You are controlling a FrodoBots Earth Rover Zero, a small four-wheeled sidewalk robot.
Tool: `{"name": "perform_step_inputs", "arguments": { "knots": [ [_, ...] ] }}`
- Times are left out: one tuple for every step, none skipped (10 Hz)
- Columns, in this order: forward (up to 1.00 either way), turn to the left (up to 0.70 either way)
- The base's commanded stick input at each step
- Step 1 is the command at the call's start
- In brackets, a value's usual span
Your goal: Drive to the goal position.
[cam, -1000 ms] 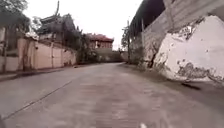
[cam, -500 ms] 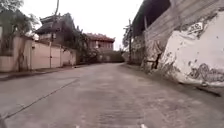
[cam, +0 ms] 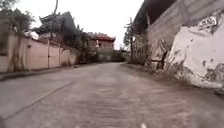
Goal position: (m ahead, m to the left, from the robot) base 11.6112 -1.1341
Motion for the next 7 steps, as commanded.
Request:
{"name": "perform_step_inputs", "arguments": {
  "knots": [
    [1.00, 0.00],
    [1.00, 0.00],
    [1.00, 0.00],
    [1.00, 0.00],
    [1.00, 0.00],
    [1.00, 0.00],
    [1.00, 0.00]
  ]
}}
